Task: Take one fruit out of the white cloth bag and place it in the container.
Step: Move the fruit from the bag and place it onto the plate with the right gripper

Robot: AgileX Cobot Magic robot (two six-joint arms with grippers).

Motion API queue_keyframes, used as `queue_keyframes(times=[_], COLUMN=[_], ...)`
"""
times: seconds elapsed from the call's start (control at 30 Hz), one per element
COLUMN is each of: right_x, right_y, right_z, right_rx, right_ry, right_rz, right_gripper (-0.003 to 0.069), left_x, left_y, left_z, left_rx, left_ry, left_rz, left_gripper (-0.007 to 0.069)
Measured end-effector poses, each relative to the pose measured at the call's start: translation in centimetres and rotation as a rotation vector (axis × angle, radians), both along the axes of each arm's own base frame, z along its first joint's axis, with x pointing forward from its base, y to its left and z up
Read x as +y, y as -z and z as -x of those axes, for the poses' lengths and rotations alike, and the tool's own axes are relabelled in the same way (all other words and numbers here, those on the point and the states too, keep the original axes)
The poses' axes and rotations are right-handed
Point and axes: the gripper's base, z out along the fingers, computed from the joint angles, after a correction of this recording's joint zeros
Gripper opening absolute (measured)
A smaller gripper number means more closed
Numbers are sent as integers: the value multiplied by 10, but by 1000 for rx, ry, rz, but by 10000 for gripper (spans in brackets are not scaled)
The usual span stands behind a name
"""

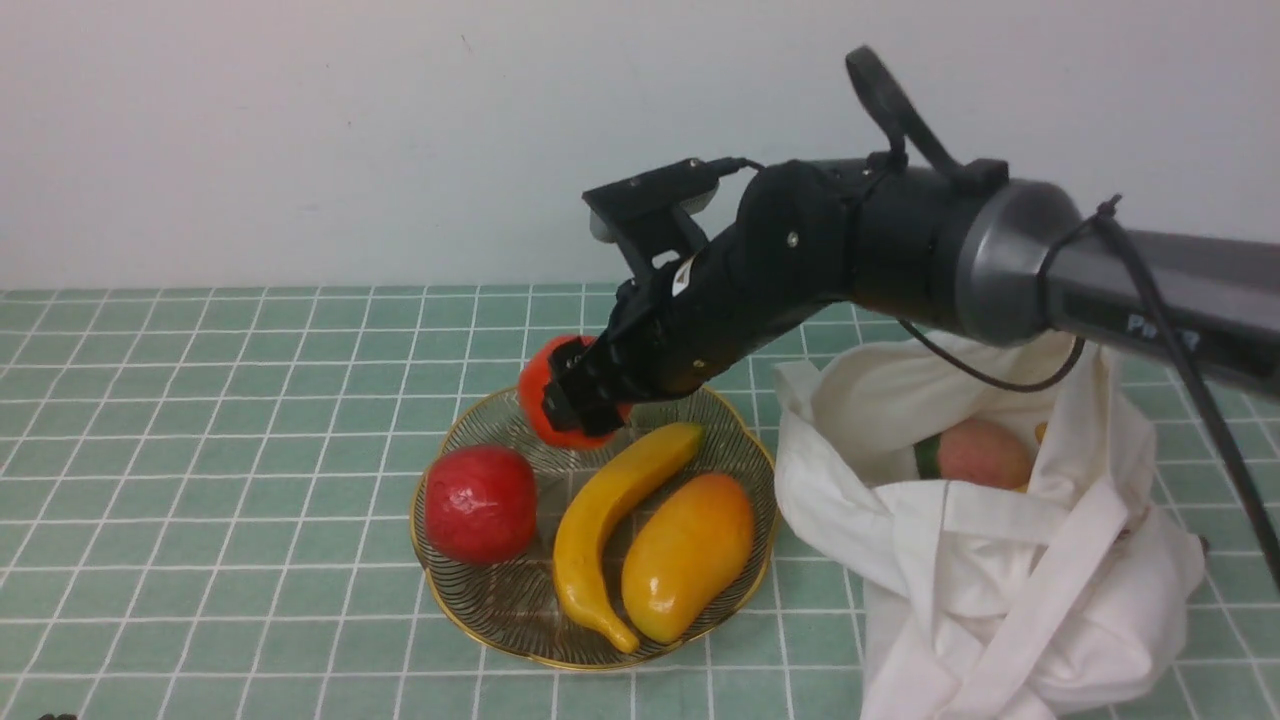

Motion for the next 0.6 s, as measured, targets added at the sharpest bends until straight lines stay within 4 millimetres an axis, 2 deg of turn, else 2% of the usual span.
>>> queue_keyframes(times=[0.2,0.4,0.6], right_x=[2,2,1], right_y=[17,19,21], right_z=[-6,-6,-5], right_rx=[-2,0,21], right_ry=[7,10,19], right_rz=[13,21,37], right_gripper=[571,613,623], left_x=[0,0,0], left_y=[0,0,0], left_z=[0,0,0], left_rx=[0,0,0], left_ry=[0,0,0], left_rz=[0,0,0], left_gripper=[-8,-8,-8])
